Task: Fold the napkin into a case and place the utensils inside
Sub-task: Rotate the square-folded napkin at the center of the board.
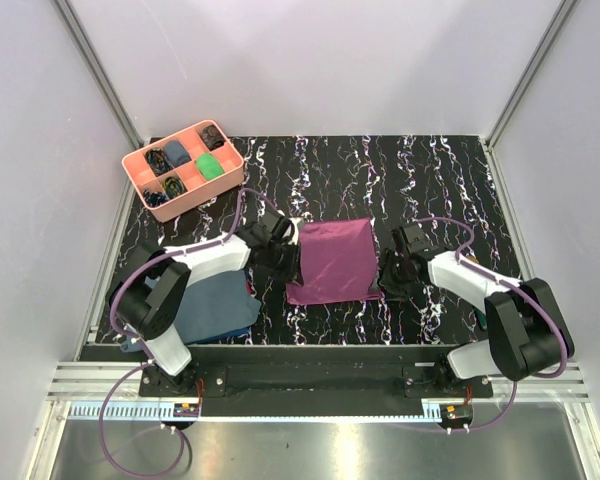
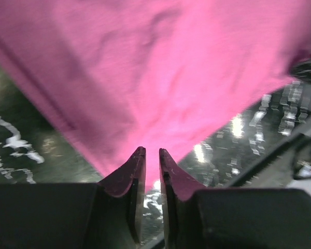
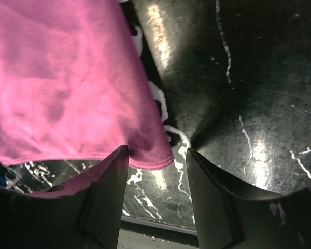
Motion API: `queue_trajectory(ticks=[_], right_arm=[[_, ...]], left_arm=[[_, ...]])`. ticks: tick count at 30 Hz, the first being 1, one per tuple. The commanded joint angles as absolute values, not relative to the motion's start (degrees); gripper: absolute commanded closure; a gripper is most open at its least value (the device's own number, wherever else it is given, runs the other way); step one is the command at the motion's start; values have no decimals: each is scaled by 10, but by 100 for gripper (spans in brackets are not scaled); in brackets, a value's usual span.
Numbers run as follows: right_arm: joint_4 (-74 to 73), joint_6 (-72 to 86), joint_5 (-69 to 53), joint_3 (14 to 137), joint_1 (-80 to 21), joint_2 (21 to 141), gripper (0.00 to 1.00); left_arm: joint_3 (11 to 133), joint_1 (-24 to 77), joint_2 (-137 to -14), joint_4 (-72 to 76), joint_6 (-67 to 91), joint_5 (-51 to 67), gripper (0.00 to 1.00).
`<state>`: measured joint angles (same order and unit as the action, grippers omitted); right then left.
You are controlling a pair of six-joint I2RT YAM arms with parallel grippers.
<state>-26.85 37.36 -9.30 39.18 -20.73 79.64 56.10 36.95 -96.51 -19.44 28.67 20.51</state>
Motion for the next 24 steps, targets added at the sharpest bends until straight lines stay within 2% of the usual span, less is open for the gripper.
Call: queue_trajectory(ticks=[1, 3, 7, 8, 13, 17, 18, 20, 21, 22, 24], right_arm=[[-230, 402, -64, 385, -207, 814, 43], [-224, 408, -59, 383, -207, 823, 44], [-223, 402, -45, 388, -207, 825, 56], [-225, 398, -36, 390, -207, 825, 64], [-226, 388, 46, 408, -193, 837, 77], [-220, 348, 66, 488, -149, 903, 79], [-234, 339, 65, 512, -133, 939, 78], [-248, 315, 67, 586, -115, 968, 70], [-252, 306, 69, 609, -104, 983, 61], [-251, 295, 76, 630, -99, 990, 42], [-275, 261, 90, 697, -95, 1004, 30]], left_arm=[[538, 369, -962, -163, 261, 142, 82], [529, 369, -962, -163, 258, 121, 82], [519, 371, -960, -163, 267, 108, 82], [512, 373, -959, -163, 273, 101, 81], [494, 399, -949, -149, 300, 105, 81], [497, 427, -933, -143, 337, 114, 78], [499, 431, -920, -145, 342, 119, 74], [517, 432, -904, -150, 354, 140, 63], [529, 430, -886, -167, 354, 145, 51], [544, 426, -877, -177, 353, 147, 46], [589, 404, -854, -199, 344, 150, 38]])
